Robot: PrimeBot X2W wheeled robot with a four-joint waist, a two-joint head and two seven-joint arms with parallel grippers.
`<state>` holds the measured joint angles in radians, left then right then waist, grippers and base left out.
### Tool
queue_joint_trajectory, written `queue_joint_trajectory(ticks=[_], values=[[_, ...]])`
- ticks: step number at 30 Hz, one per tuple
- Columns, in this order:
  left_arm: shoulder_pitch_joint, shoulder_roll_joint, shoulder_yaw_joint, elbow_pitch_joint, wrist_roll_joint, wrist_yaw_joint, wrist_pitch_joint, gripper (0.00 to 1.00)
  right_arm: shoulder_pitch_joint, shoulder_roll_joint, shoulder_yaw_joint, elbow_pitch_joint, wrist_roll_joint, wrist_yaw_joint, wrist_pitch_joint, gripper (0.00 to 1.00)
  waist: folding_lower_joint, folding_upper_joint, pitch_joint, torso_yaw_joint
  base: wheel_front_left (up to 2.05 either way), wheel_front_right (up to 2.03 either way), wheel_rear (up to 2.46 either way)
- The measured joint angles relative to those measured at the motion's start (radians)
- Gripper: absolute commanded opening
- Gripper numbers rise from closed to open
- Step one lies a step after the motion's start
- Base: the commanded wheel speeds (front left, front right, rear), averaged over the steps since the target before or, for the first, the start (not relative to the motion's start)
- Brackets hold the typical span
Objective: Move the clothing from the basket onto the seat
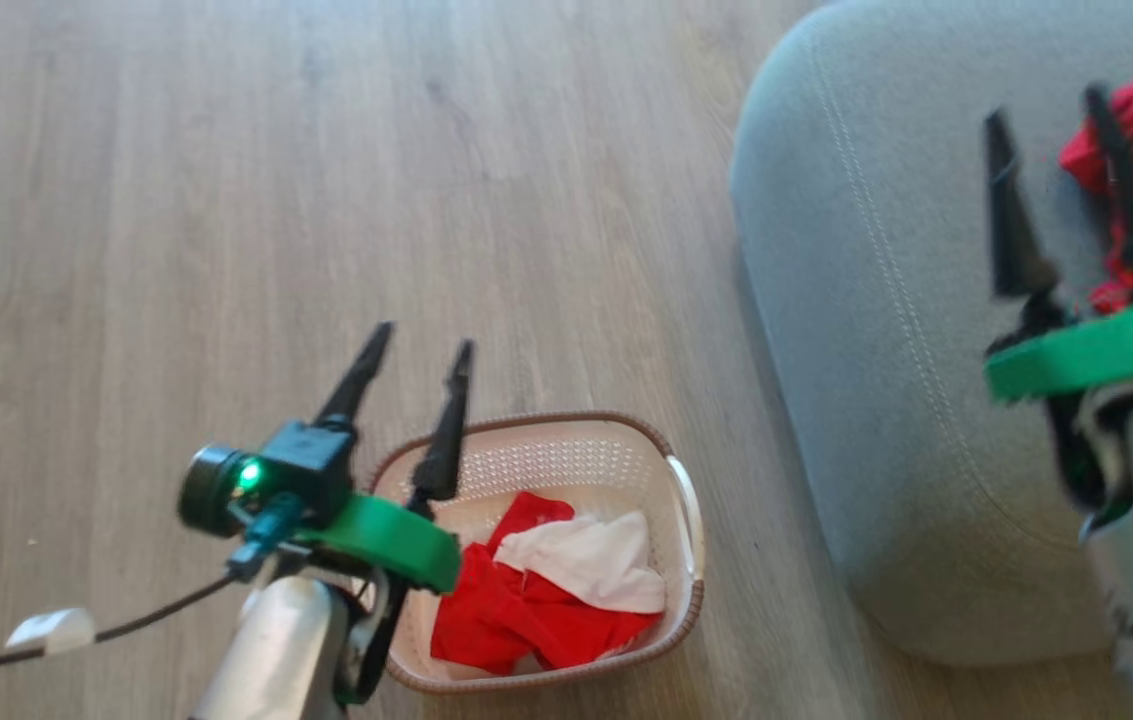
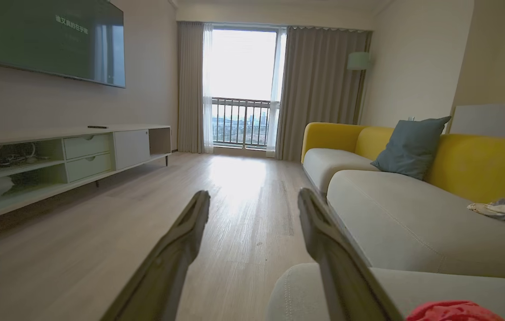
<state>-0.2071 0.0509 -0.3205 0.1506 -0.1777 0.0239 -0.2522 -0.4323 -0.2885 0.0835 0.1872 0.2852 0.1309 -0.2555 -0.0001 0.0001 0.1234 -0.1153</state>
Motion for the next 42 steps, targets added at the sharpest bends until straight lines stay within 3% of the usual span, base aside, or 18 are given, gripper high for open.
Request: queue_joint_trajectory(ticks=[6, 13, 23, 42], values=[[0.027, -0.001, 0.085, -0.004, -0.044, 0.072, 0.000, 1.00, 0.172, 0.082, 0.001, -0.047, 0.032, 0.000, 0.000, 1.00, 0.0000, 0.0000, -0.032, 0.049, 0.00, 0.00, 0.00], [0.057, -0.003, 0.132, -0.003, -0.045, 0.104, 0.000, 1.00, 0.276, 0.149, -0.012, -0.040, 0.002, 0.000, 0.000, 1.00, 0.0000, 0.0000, -0.053, 0.075, 0.00, 0.00, 0.00], [0.128, -0.003, 0.153, 0.028, -0.041, 0.103, 0.000, 1.00, 0.345, 0.193, -0.027, -0.019, -0.101, 0.000, 0.000, 1.00, 0.0000, 0.0000, -0.062, 0.083, 0.00, 0.00, 0.00], [0.130, -0.003, 0.132, 0.033, -0.041, 0.103, 0.000, 1.00, 0.346, 0.218, -0.051, -0.006, -0.119, 0.000, 0.000, 1.00, 0.0001, 0.0000, -0.065, 0.085, 0.00, 0.00, 0.00]])
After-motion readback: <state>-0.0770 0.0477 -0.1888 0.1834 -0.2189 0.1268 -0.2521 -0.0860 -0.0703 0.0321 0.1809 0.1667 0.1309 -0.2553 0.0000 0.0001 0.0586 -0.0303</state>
